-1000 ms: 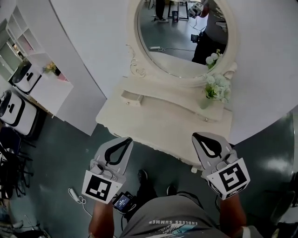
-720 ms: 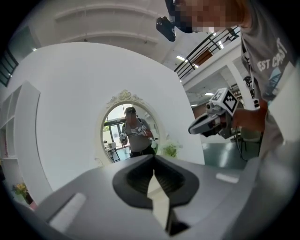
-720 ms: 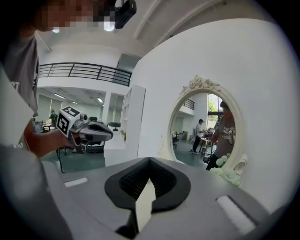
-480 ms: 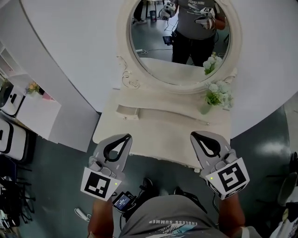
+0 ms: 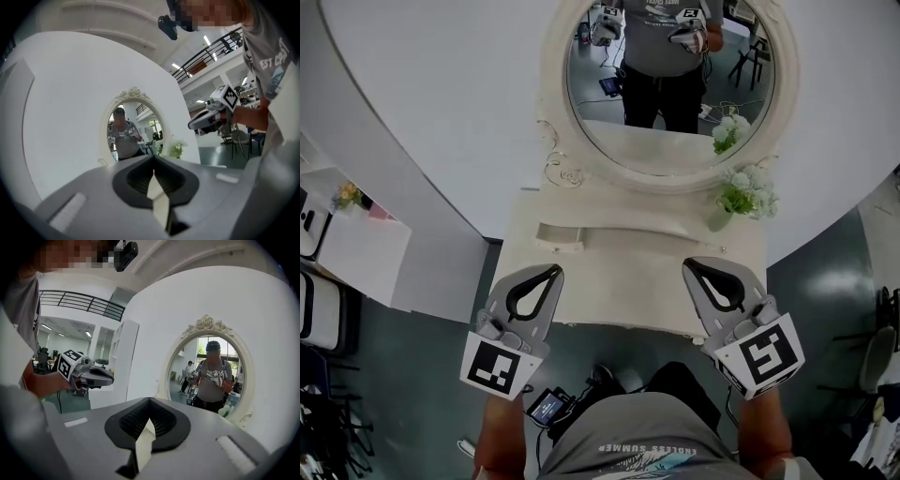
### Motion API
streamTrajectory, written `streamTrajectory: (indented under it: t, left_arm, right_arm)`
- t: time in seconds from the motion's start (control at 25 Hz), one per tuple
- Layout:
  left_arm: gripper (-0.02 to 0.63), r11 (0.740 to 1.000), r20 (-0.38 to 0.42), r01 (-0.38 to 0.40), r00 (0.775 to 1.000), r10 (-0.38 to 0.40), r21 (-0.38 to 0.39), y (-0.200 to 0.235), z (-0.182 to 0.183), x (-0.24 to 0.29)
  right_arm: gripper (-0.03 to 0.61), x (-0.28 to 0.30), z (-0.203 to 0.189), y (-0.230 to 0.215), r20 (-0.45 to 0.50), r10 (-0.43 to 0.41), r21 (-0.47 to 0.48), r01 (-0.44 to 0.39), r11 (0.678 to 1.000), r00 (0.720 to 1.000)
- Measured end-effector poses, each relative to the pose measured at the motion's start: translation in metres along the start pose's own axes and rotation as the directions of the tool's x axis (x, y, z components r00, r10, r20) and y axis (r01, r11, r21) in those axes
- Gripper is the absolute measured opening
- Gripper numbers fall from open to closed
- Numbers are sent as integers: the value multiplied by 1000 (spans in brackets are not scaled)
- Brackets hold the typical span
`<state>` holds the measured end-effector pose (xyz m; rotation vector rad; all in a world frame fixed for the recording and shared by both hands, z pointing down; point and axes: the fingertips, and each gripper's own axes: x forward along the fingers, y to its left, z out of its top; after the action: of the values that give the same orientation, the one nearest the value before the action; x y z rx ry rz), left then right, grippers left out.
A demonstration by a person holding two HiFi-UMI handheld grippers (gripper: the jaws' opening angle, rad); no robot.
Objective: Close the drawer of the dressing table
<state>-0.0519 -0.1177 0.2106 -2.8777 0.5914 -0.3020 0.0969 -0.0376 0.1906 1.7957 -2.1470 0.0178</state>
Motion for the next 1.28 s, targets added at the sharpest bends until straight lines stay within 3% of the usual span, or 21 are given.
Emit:
streamTrajectory:
  t: [0.48, 0.8, 1.28]
  left_arm:
    - [3, 994, -29, -101, 995, 100, -31, 46, -24, 2]
    - [3, 980, -94, -187, 979, 180, -72, 72, -44, 9]
    - [3, 970, -188, -216, 963, 193, -109, 102, -109, 52]
  right_arm:
    - [0, 59, 5, 7, -15, 120, -56, -121, 991, 993]
    - [1, 110, 7, 0, -30, 219, -53, -220, 974, 975]
    - [1, 175, -28, -16, -78, 282, -21, -284, 959, 956]
